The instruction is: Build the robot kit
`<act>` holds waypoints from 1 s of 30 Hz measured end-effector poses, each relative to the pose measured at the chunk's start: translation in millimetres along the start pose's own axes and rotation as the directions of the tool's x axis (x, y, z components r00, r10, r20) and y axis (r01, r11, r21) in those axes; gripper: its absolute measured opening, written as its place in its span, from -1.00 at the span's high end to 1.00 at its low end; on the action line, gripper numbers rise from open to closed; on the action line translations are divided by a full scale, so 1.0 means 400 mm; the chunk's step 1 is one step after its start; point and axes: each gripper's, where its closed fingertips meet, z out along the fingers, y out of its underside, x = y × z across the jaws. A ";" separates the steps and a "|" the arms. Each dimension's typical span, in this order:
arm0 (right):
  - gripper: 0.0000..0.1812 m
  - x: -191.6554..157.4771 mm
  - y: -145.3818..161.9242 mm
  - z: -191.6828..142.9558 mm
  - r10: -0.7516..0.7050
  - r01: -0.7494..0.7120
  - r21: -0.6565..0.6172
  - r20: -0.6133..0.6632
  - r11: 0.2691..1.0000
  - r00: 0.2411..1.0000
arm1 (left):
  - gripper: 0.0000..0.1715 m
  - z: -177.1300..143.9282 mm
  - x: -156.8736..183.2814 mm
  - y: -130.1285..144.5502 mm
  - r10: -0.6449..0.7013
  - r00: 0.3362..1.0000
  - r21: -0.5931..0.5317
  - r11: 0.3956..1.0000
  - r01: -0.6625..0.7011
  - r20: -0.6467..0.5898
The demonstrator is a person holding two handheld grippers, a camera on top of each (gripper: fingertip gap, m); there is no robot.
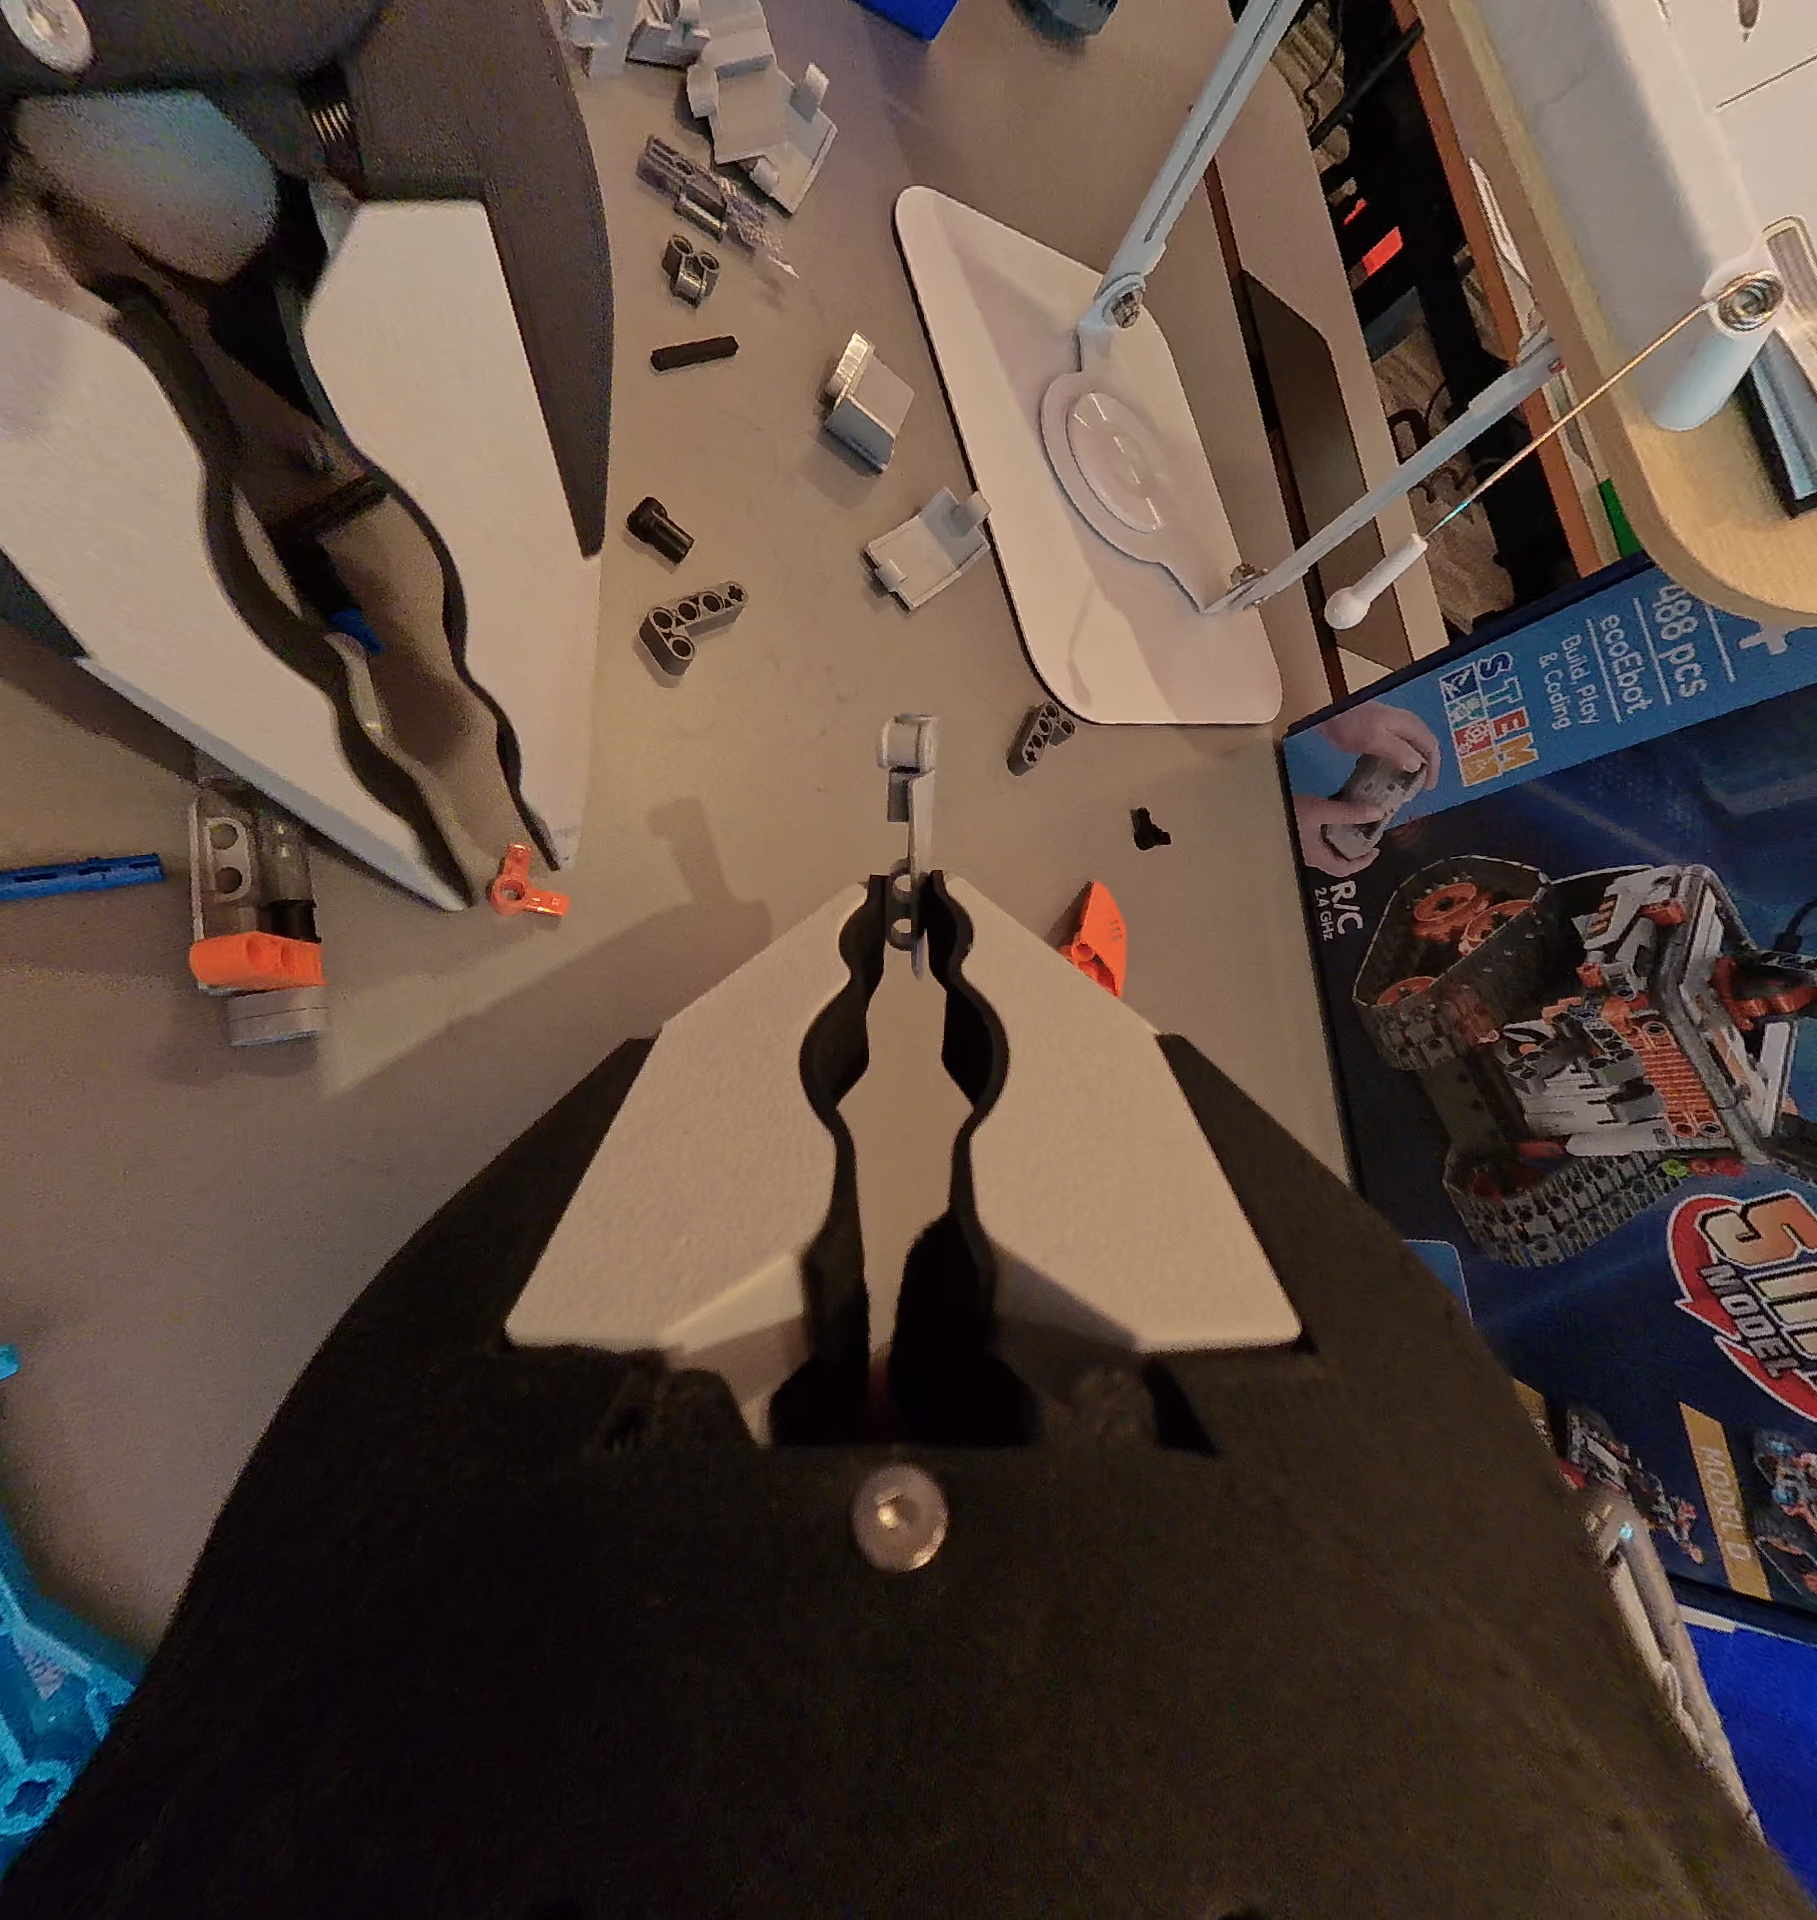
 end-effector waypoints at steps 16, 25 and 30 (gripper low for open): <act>0.95 -0.002 -0.028 -0.014 0.068 -0.070 0.082 0.030 0.994 0.997 | 0.92 -0.072 -0.064 -0.049 -0.084 0.996 0.242 0.968 0.072 0.040; 0.95 -0.004 -0.121 -0.047 0.276 -0.320 0.289 0.184 0.902 0.943 | 0.92 -0.251 -0.127 -0.168 -0.329 0.894 0.639 0.625 0.448 -0.305; 0.95 0.008 -0.160 -0.068 0.332 -0.395 0.368 0.224 0.842 0.916 | 0.92 -0.287 -0.138 -0.196 -0.349 0.786 0.652 0.439 0.618 -0.509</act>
